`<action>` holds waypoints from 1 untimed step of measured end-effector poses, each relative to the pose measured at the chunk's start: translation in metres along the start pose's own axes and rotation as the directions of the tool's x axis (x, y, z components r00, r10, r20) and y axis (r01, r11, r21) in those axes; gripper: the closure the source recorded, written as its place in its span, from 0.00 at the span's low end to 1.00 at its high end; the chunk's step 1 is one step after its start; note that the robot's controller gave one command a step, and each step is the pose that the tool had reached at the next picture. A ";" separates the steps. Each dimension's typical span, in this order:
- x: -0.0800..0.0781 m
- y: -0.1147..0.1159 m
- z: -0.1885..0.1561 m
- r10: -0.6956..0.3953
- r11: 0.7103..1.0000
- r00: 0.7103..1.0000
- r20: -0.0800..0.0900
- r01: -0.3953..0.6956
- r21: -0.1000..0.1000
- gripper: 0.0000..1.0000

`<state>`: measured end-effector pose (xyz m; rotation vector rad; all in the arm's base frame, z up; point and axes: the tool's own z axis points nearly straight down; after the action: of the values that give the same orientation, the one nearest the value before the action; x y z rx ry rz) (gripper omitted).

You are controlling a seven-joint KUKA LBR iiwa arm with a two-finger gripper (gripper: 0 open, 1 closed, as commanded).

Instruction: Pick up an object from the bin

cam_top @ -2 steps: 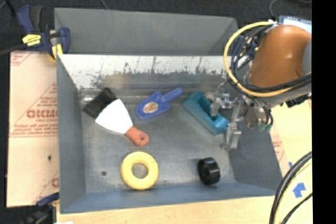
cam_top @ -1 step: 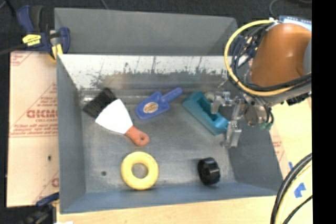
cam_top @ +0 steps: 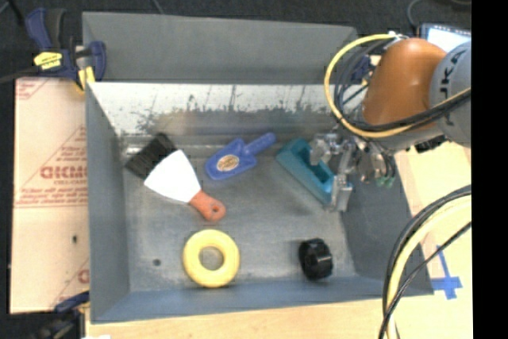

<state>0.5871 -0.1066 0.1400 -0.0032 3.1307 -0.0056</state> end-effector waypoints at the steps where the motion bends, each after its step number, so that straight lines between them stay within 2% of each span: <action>1: -0.033 0.052 0.050 -0.234 0.972 0.972 -0.003 0.234 0.009 0.00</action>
Offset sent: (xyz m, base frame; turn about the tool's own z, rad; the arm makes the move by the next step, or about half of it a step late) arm 0.0129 -0.0307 -0.0700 0.0312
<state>0.6201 -0.0548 0.0901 -0.3717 3.1111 -0.0228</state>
